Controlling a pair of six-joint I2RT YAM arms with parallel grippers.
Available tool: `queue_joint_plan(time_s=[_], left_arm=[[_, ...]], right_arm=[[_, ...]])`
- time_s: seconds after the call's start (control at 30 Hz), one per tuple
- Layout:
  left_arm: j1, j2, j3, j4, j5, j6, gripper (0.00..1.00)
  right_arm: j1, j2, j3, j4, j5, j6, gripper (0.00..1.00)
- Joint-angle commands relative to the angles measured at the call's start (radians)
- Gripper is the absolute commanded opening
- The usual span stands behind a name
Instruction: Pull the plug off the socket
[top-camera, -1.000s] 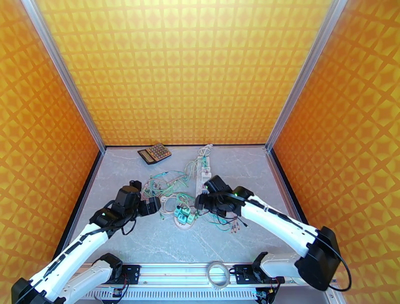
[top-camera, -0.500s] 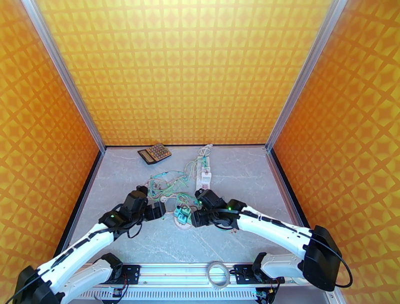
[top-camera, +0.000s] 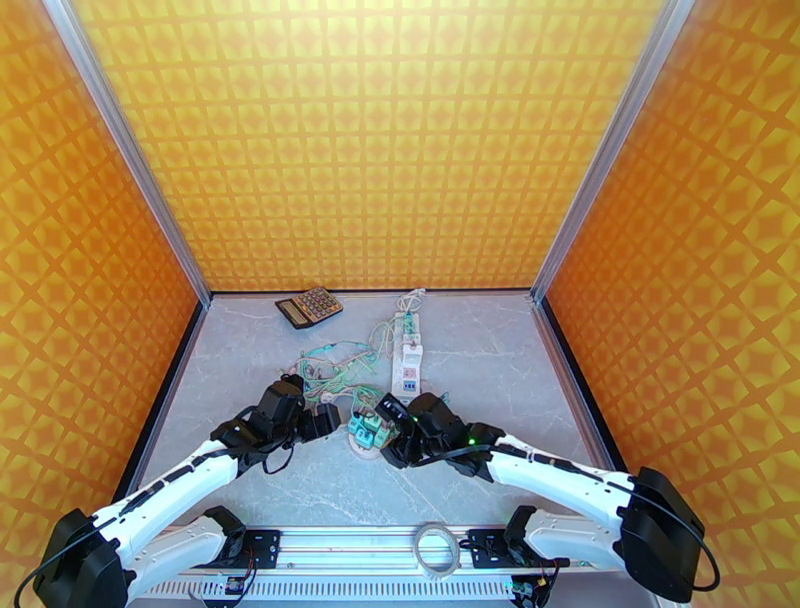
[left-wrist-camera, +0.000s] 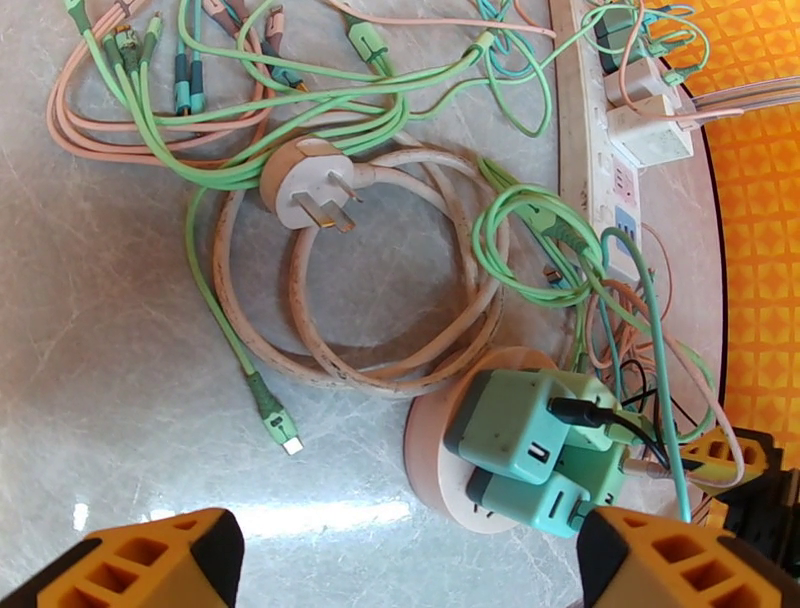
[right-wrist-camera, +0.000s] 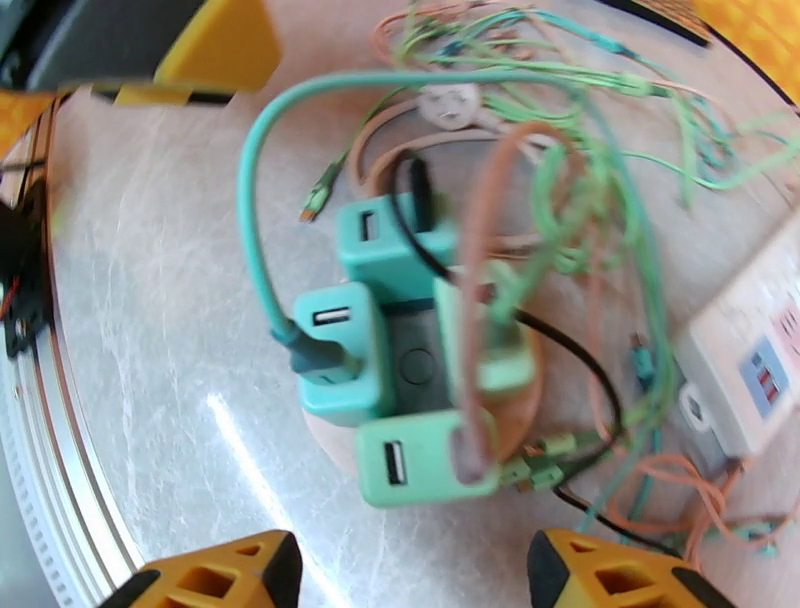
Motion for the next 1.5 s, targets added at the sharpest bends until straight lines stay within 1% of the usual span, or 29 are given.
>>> queue_joint_plan(time_s=[0.0, 0.1, 0.23, 0.47, 0.73, 0.77, 0.83, 0.93, 0.97, 1.03, 1.07, 1.1, 1.13, 1.2, 1.23, 1.3, 1.37, 1.47], left_arm=[[-0.007, 0.002, -0.005, 0.016, 0.016, -0.026, 0.93], [-0.009, 0.000, -0.003, 0.017, 0.016, -0.030, 0.94], [-0.009, -0.004, -0.004, 0.009, 0.015, -0.032, 0.95], [-0.013, -0.010, -0.002, -0.009, 0.015, -0.027, 0.95], [-0.013, -0.009, 0.008, -0.020, 0.020, -0.011, 0.96], [-0.013, -0.005, 0.010, -0.017, 0.024, -0.008, 0.96], [-0.013, 0.007, 0.009, 0.003, 0.048, -0.007, 0.94], [-0.013, 0.036, 0.002, 0.053, 0.099, -0.013, 0.92], [-0.013, 0.037, 0.000, 0.068, 0.112, -0.016, 0.91], [-0.019, 0.089, -0.001, 0.095, 0.128, -0.019, 0.88], [-0.022, 0.098, -0.001, 0.101, 0.128, -0.020, 0.88], [-0.026, 0.109, 0.001, 0.108, 0.129, -0.020, 0.87], [-0.027, 0.121, 0.001, 0.118, 0.131, -0.022, 0.85], [-0.031, 0.139, 0.002, 0.130, 0.141, -0.022, 0.84], [-0.033, 0.147, 0.002, 0.135, 0.145, -0.021, 0.84], [-0.038, 0.166, 0.002, 0.150, 0.156, -0.023, 0.83], [-0.042, 0.183, 0.002, 0.159, 0.170, -0.023, 0.81], [-0.052, 0.199, -0.001, 0.164, 0.184, -0.021, 0.81]], right_arm=[[0.004, 0.054, 0.050, 0.011, -0.043, -0.073, 0.64], [0.004, 0.088, 0.061, 0.032, -0.056, -0.073, 0.64], [0.003, 0.137, 0.092, 0.022, -0.018, -0.064, 0.64], [0.001, 0.206, 0.124, 0.021, -0.020, -0.066, 0.64], [-0.005, 0.255, 0.171, -0.041, -0.048, -0.059, 0.57], [-0.004, 0.251, 0.173, -0.048, -0.055, -0.060, 0.54], [-0.004, 0.236, 0.167, -0.057, -0.055, -0.052, 0.53], [-0.004, 0.204, 0.151, -0.074, -0.049, -0.048, 0.57], [-0.004, 0.192, 0.143, -0.077, -0.045, -0.047, 0.57], [-0.004, 0.169, 0.121, -0.076, -0.041, -0.050, 0.57], [-0.005, 0.164, 0.112, -0.072, -0.038, -0.050, 0.56], [-0.004, 0.162, 0.106, -0.064, -0.041, -0.053, 0.52], [-0.004, 0.167, 0.105, -0.059, -0.042, -0.053, 0.51], [-0.005, 0.187, 0.120, -0.064, -0.049, -0.057, 0.45], [-0.004, 0.200, 0.130, -0.072, -0.054, -0.057, 0.44], [-0.004, 0.226, 0.149, -0.078, -0.055, -0.054, 0.44], [-0.005, 0.238, 0.156, -0.072, -0.055, -0.054, 0.46], [-0.004, 0.249, 0.159, -0.062, -0.064, -0.058, 0.48]])
